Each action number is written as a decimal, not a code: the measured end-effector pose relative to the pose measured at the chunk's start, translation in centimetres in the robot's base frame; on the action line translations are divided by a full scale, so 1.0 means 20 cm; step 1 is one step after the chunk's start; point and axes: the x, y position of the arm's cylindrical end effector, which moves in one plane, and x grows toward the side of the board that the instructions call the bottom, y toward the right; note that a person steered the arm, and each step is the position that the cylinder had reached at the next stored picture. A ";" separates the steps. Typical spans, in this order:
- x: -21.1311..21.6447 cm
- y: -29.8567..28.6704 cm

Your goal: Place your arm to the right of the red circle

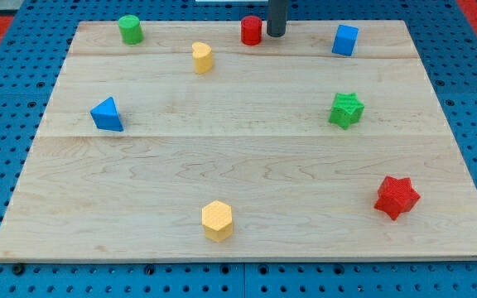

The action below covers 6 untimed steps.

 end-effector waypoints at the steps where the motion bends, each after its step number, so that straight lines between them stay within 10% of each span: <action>1: 0.00 0.01; 6: -0.01 0.09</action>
